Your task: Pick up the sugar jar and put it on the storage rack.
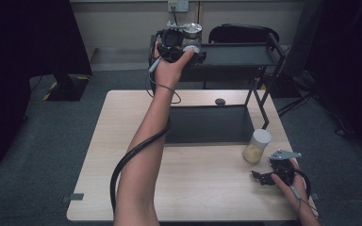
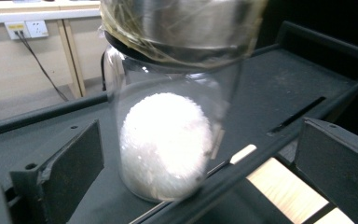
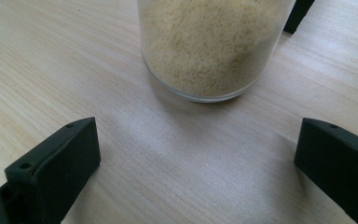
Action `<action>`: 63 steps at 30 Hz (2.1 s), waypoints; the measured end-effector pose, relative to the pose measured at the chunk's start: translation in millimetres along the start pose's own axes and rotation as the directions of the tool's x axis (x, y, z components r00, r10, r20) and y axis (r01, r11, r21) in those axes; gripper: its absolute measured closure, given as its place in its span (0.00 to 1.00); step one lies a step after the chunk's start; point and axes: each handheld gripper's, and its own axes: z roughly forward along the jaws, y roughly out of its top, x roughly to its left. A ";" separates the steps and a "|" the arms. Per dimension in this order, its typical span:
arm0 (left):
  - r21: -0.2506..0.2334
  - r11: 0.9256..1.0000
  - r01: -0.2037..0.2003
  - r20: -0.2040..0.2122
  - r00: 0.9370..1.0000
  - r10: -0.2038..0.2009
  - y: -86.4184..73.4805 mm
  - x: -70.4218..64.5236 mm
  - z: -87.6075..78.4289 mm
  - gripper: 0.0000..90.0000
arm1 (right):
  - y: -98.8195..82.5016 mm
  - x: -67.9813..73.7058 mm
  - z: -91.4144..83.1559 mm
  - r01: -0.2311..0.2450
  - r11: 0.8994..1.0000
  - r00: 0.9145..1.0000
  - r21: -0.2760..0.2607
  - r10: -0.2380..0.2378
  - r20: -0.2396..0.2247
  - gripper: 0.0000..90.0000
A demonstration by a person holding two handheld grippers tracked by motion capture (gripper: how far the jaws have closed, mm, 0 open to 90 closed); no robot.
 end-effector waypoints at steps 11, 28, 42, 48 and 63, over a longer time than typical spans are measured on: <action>-0.022 1.000 0.003 0.040 0.999 -0.002 -18.1 -2.2 -12.3 0.01 | 0.1 0.1 -0.1 0.001 1.000 1.000 0.001 -0.001 0.001 0.00; -0.025 0.999 -0.021 0.076 0.997 0.023 -50.2 -0.1 -19.2 0.01 | -0.1 0.5 -0.1 0.001 1.000 1.000 0.000 -0.001 -0.002 0.00; -0.021 0.999 -0.025 0.099 0.995 0.027 -84.6 8.3 -22.9 0.01 | -0.3 0.9 -0.2 0.000 1.000 1.000 -0.001 0.000 -0.001 0.00; -0.013 0.999 -0.034 0.122 0.992 0.035 -98.6 8.7 -19.2 0.01 | -0.3 1.0 -0.2 0.000 1.000 1.000 -0.001 0.000 -0.001 0.00; 0.023 0.999 -0.046 0.152 0.988 0.042 -134.9 8.9 -14.0 0.02 | -0.5 1.4 -0.3 -0.001 1.000 1.000 -0.001 0.001 0.000 0.00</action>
